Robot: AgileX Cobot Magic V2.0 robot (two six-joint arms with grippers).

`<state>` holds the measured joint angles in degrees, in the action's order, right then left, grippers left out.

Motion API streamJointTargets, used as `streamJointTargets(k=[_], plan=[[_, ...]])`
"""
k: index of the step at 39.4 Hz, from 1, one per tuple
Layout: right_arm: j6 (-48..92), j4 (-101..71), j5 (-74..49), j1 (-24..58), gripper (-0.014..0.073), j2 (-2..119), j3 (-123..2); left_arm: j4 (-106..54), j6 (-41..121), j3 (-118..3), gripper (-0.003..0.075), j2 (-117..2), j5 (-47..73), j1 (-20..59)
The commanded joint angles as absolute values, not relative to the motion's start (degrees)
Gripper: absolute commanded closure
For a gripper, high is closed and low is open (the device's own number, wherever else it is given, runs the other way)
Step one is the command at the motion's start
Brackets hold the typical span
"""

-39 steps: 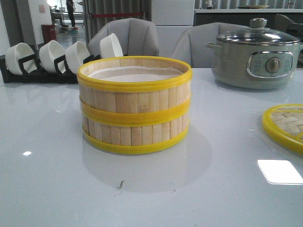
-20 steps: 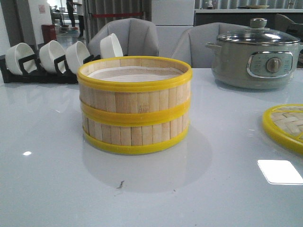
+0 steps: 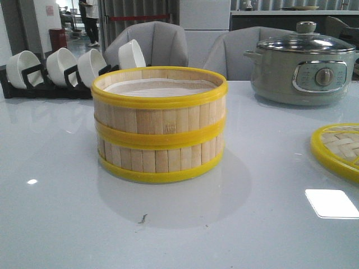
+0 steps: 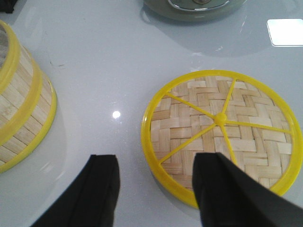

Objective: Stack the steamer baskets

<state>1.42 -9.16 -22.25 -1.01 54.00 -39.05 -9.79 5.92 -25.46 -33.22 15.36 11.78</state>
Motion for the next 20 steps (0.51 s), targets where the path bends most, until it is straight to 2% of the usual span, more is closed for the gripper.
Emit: streamJointTargets(k=[1,18,20], plan=[[1.94,-9.42,-18.53,-1.01,0.0128,53.65,-41.19,-10.34,5.49,-27.14,0.0633,-33.22,10.14,12.08],[1.94,-9.42,-18.49,-1.01,0.013,53.65,-41.19,-10.34,5.49,-27.14,0.0633,-33.22,10.25,12.08],[1.94,-9.42,-18.49,-1.01,0.015,53.65,-41.19,-10.34,5.49,-27.14,0.0633,-33.22,10.25,12.08]])
